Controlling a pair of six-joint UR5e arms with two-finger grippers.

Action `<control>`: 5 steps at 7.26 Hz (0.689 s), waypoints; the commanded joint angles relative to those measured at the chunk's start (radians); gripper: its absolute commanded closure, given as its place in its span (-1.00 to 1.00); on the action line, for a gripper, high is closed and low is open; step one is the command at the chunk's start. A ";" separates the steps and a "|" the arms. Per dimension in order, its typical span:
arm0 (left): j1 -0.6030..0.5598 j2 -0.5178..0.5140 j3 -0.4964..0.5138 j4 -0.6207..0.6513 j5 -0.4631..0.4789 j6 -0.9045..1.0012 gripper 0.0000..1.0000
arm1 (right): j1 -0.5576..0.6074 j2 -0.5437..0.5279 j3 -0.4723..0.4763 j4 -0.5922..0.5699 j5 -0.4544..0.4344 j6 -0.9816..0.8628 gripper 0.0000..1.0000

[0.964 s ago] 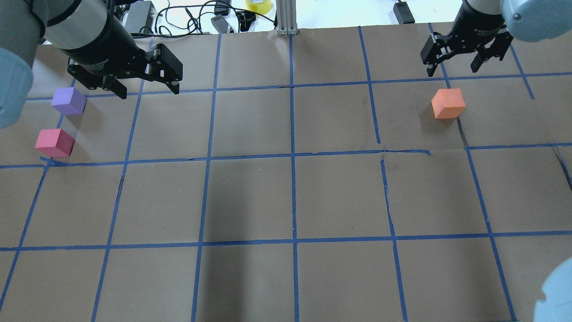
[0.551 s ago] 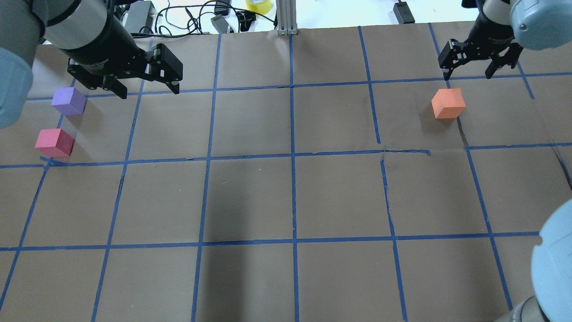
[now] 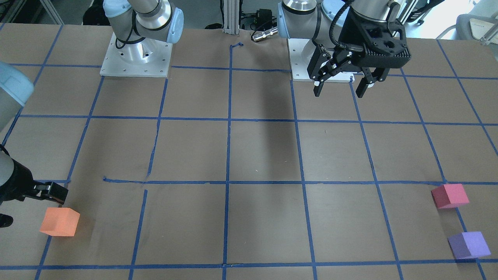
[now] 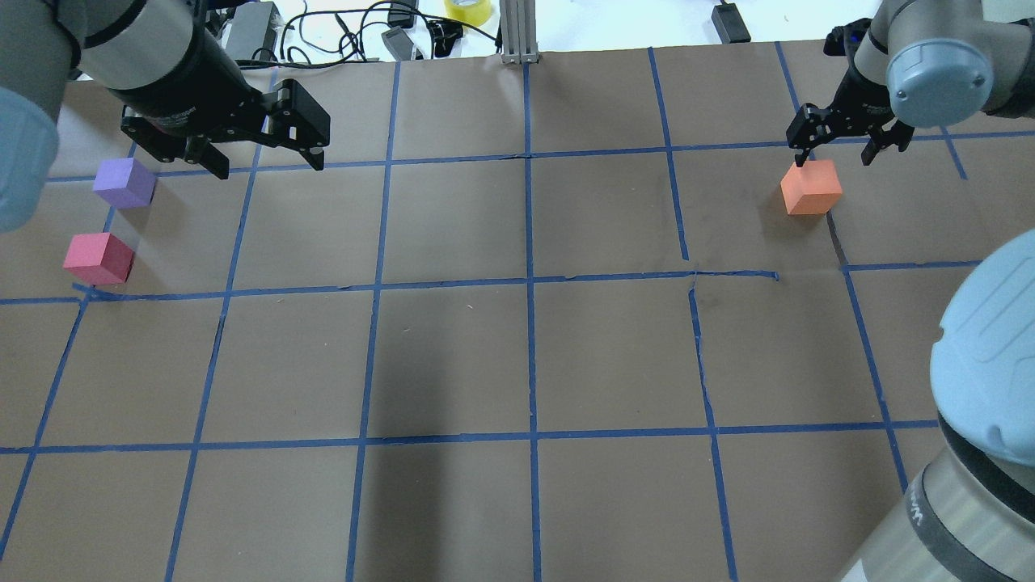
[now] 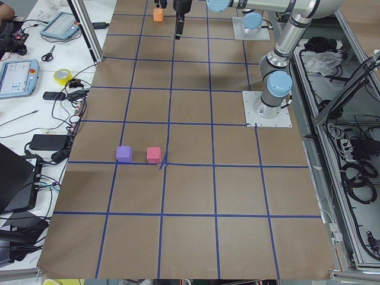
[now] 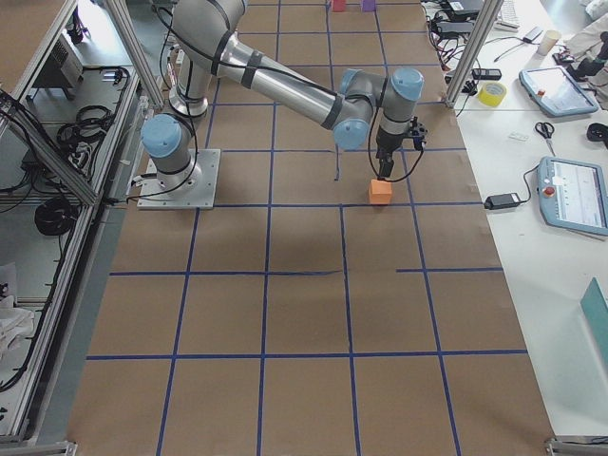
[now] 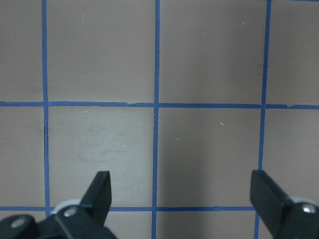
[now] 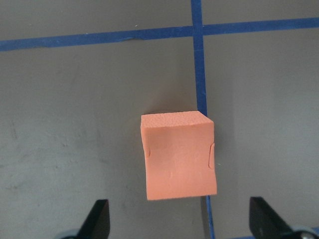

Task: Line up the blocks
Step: 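Lower the right gripper onto the orange cube and grasp it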

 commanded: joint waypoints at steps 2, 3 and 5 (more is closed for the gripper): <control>0.001 0.001 0.000 -0.002 -0.001 0.000 -1.00 | -0.009 0.081 0.002 -0.064 -0.001 -0.002 -0.96; 0.000 0.001 0.000 -0.002 -0.001 0.000 -1.00 | -0.021 0.084 0.005 -0.064 -0.001 -0.005 -0.96; 0.001 0.001 0.000 -0.002 -0.001 0.002 -1.00 | -0.032 0.104 0.019 -0.072 0.006 -0.013 -0.31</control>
